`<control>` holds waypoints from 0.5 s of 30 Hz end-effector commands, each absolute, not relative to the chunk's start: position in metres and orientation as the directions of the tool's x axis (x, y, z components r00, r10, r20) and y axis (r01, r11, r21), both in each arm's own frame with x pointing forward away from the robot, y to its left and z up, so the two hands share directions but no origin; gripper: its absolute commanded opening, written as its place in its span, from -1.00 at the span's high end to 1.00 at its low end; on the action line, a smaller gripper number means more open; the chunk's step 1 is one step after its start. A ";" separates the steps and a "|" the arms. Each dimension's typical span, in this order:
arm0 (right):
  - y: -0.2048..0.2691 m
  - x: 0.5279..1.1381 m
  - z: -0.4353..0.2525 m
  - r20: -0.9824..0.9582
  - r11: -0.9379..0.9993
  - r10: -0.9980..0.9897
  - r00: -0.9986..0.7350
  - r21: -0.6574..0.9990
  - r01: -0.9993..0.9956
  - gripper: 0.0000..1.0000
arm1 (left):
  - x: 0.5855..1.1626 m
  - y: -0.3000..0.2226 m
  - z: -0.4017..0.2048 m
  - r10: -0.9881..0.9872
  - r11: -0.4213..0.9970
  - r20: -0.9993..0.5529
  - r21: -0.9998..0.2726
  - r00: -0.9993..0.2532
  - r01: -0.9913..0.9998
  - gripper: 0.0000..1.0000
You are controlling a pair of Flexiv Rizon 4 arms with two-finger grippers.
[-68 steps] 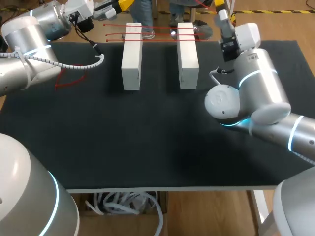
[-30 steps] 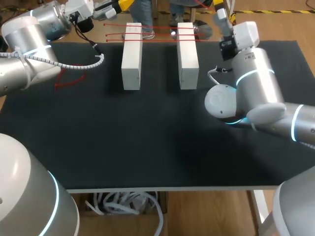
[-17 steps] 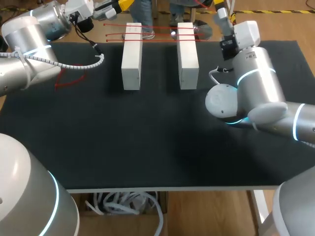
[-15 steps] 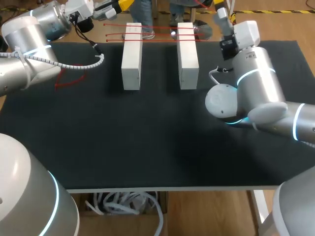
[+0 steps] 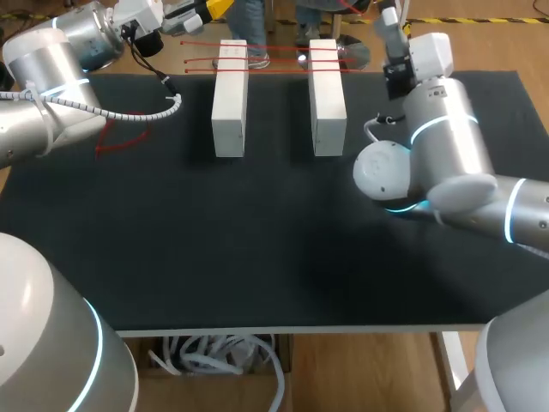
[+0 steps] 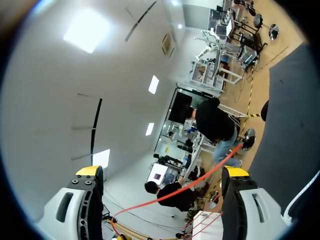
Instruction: Grab the tape and strap the tape.
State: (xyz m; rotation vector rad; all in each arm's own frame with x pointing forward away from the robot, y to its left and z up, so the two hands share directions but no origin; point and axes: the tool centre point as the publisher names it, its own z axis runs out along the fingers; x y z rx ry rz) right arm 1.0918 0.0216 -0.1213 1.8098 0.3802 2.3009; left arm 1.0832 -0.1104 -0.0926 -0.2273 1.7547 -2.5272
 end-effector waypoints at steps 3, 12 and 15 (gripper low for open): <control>0.025 1.094 -0.119 0.927 -0.952 0.299 -0.228 0.308 0.004 -1.00 | 1.083 -0.111 -0.093 -0.132 -0.353 0.088 -0.935 -0.987 -0.036 1.00; 0.025 1.096 -0.121 0.932 -0.952 0.297 -0.206 0.306 0.009 0.41 | 1.083 -0.111 -0.093 -0.132 -0.353 0.088 -0.935 -0.987 -0.036 1.00; 0.025 1.096 -0.121 0.932 -0.952 0.298 -0.207 0.307 0.013 0.11 | 1.083 -0.111 -0.093 -0.132 -0.353 0.088 -0.935 -0.987 -0.036 1.00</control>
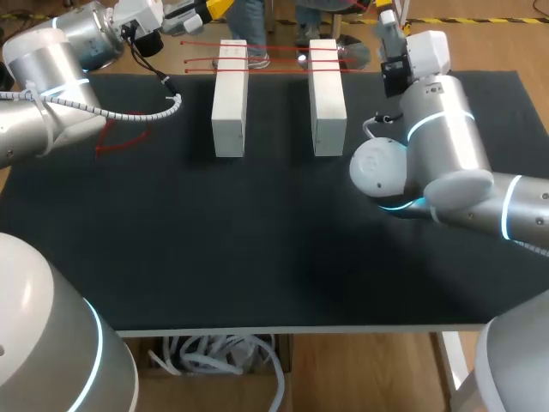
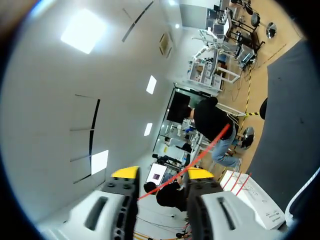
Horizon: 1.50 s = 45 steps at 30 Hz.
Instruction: Grab the tape and strap the tape.
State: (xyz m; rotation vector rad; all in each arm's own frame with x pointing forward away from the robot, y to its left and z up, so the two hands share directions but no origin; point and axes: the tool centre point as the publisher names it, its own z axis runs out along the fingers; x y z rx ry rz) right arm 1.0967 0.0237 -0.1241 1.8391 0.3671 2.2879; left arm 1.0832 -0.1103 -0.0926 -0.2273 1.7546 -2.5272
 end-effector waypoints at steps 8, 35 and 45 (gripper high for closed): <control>0.025 1.096 -0.123 0.939 -0.957 0.280 -0.197 0.290 0.019 -0.25 | 1.083 -0.111 -0.093 -0.132 -0.353 0.088 -0.935 -0.987 -0.036 1.00; 0.028 1.082 -0.131 0.948 -0.958 0.276 -0.161 0.285 0.036 0.15 | 1.083 -0.111 -0.093 -0.132 -0.353 0.088 -0.935 -0.987 -0.036 1.00; 0.023 1.088 -0.128 0.945 -0.958 0.279 -0.171 0.286 0.014 0.09 | 1.083 -0.111 -0.093 -0.132 -0.353 0.088 -0.935 -0.987 -0.036 1.00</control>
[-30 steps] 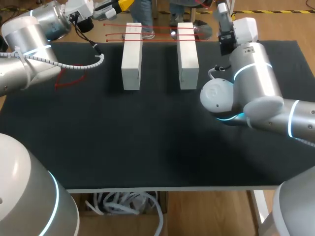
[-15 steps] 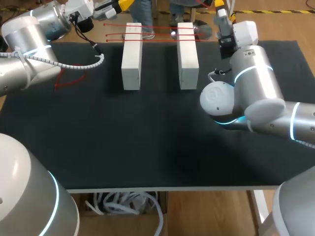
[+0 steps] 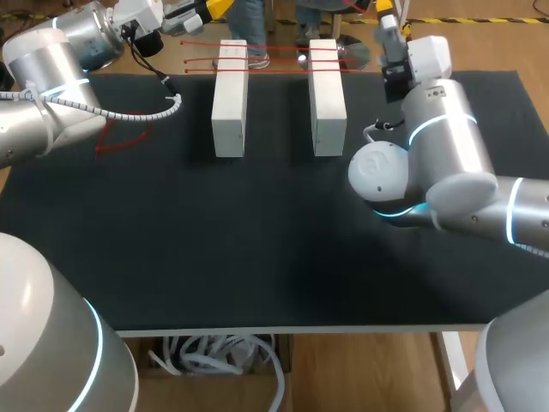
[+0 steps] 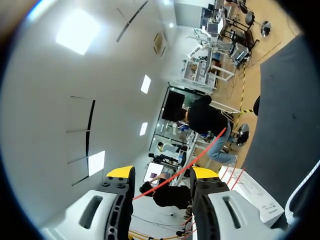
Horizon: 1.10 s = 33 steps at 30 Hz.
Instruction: Grab the tape and strap the tape.
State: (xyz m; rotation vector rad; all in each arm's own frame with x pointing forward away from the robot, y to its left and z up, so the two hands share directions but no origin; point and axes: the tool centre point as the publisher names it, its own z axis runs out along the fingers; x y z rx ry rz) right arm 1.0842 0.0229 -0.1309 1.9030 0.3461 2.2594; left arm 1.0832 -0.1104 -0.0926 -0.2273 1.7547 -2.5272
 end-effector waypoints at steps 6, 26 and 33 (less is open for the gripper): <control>0.020 1.091 -0.127 0.942 -0.957 0.285 -0.175 0.290 0.003 0.14 | 1.083 -0.111 -0.093 -0.132 -0.353 0.088 -0.935 -0.987 -0.036 1.00; 0.021 1.094 -0.127 0.943 -0.956 0.286 -0.169 0.292 0.015 0.87 | 1.083 -0.111 -0.093 -0.132 -0.353 0.088 -0.935 -0.987 -0.036 1.00; 0.021 1.093 -0.128 0.944 -0.956 0.288 -0.160 0.294 0.017 1.00 | 1.083 -0.111 -0.093 -0.132 -0.353 0.088 -0.935 -0.987 -0.036 1.00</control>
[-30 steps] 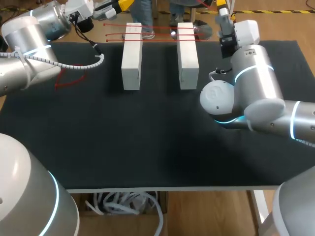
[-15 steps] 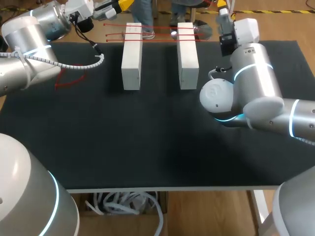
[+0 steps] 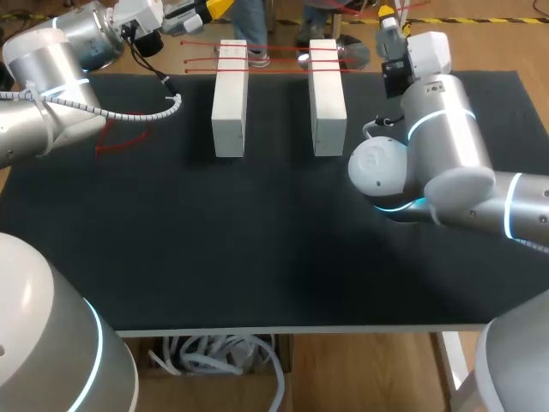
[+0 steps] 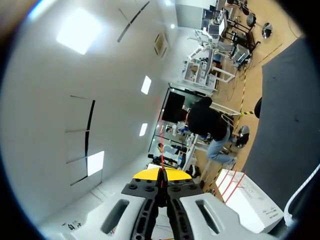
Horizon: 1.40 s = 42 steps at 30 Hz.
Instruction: Grab the tape and strap the tape.
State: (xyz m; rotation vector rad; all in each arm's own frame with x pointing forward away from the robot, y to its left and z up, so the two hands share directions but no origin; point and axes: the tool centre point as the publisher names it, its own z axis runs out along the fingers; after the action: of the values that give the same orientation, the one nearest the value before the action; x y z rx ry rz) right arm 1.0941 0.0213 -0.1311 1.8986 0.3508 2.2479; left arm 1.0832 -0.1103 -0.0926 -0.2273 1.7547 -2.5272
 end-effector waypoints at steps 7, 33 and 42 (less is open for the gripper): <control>0.021 1.092 -0.128 0.944 -0.955 0.290 -0.156 0.296 0.018 1.00 | 1.083 -0.111 -0.093 -0.132 -0.353 0.088 -0.935 -0.987 -0.036 1.00; 0.034 1.087 -0.129 0.939 -0.949 0.304 -0.160 0.314 0.040 1.00 | 1.083 -0.111 -0.093 -0.132 -0.353 0.088 -0.935 -0.987 -0.036 1.00; 0.031 1.083 -0.129 0.933 -0.943 0.322 -0.158 0.331 0.034 1.00 | 1.083 -0.111 -0.088 -0.115 0.008 -0.170 -0.985 -0.979 0.170 1.00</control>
State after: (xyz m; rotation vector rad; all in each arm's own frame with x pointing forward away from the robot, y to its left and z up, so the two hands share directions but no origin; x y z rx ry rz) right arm 1.0859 0.0316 -0.1322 1.8902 0.4065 2.2299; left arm 1.0817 -0.1136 -0.1005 -0.0887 1.8706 -2.3596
